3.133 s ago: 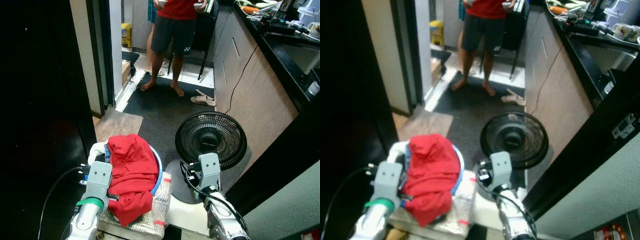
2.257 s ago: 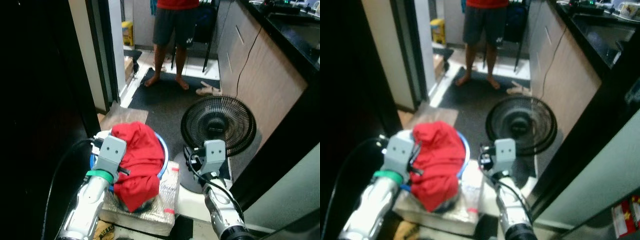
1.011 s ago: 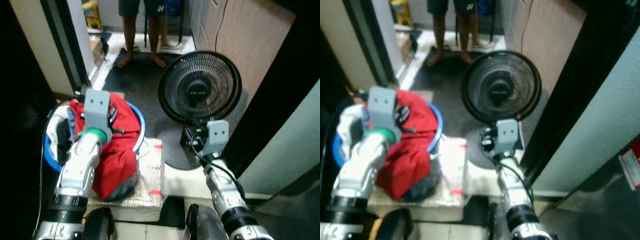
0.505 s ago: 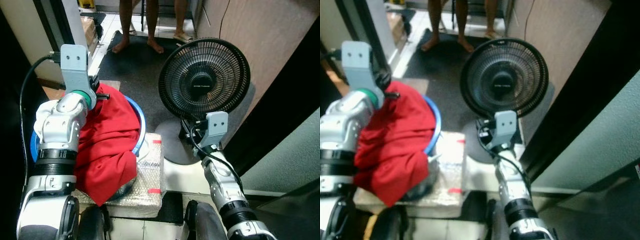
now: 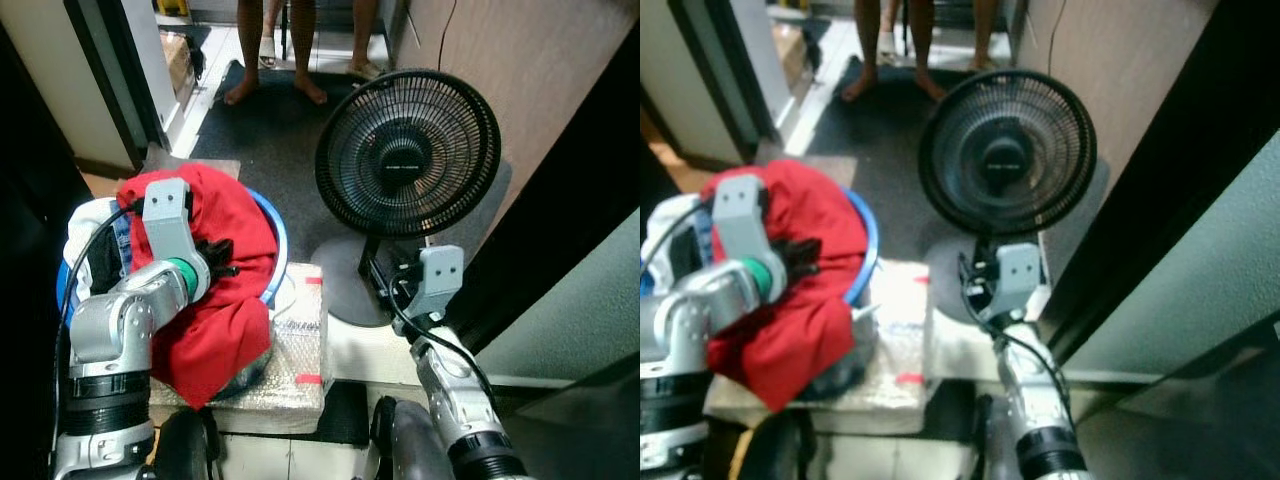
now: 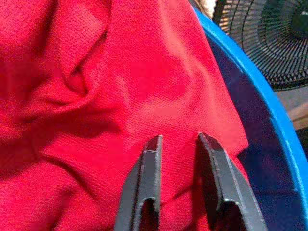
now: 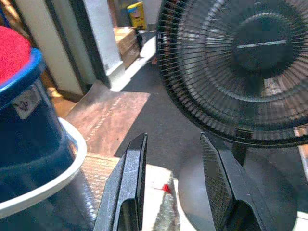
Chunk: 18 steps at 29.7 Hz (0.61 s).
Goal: Clothes washing
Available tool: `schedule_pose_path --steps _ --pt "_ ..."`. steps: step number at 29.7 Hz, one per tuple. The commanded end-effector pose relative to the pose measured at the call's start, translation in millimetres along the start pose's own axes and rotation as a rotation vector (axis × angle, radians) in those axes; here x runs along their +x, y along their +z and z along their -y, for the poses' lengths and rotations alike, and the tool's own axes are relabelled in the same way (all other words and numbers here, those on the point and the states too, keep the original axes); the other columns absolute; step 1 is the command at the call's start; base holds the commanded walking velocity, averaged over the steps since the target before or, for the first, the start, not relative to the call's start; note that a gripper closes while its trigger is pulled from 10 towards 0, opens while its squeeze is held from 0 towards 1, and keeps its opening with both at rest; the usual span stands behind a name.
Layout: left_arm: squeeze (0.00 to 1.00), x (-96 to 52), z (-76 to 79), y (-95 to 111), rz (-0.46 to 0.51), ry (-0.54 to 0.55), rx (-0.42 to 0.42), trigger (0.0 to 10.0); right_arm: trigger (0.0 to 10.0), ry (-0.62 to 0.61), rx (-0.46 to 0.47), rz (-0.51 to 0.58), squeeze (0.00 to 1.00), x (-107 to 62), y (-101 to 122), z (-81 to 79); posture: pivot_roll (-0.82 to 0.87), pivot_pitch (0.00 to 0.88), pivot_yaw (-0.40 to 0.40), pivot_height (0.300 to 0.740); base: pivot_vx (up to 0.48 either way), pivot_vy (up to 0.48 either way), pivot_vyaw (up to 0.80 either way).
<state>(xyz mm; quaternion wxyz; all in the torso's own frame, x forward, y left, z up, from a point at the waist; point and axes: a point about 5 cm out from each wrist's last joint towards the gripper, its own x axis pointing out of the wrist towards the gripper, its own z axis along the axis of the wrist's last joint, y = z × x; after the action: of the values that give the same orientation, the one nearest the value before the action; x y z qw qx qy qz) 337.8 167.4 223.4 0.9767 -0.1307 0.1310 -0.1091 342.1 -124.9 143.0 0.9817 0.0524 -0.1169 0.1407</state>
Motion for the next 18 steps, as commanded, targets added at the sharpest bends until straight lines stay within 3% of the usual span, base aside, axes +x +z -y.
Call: schedule_pose_path --steps 1,3,10,16,17,18 --pt "1.00 -7.6 7.5 6.1 0.028 -0.014 0.016 10.0 10.0 0.003 0.013 -0.030 0.00 -6.2 -7.2 -1.9 0.07 0.214 -0.019 0.510 0.000 0.000 0.00" --pt "1.00 -17.8 20.2 20.1 0.074 -0.050 0.042 10.0 10.0 0.013 0.016 -0.039 0.00 -8.0 -8.9 -4.4 0.08 0.215 -0.023 0.510 0.000 0.000 0.00" --pt "1.00 -33.1 25.1 20.7 0.064 -0.045 0.038 10.0 10.0 0.019 0.018 -0.050 0.00 -10.2 -10.1 -6.0 0.08 0.216 -0.027 0.510 0.000 0.000 0.00" --pt "1.00 -37.7 16.5 11.8 0.014 -0.006 0.013 10.0 10.0 0.022 0.019 -0.058 0.00 -11.3 -10.6 -6.9 0.09 0.217 -0.027 0.510 0.000 0.000 0.00" --pt "0.91 -39.9 8.3 8.4 -0.011 0.027 -0.066 10.0 10.0 0.023 0.019 -0.061 0.00 -11.6 -10.9 -7.1 0.09 0.215 -0.027 0.510 0.000 0.000 0.00" --pt "0.91 -39.9 8.3 8.4 -0.011 0.027 -0.066 10.0 10.0 0.023 0.019 -0.061 0.00 -11.6 -10.9 -7.1 0.09 0.215 -0.027 0.510 0.000 0.000 0.00"
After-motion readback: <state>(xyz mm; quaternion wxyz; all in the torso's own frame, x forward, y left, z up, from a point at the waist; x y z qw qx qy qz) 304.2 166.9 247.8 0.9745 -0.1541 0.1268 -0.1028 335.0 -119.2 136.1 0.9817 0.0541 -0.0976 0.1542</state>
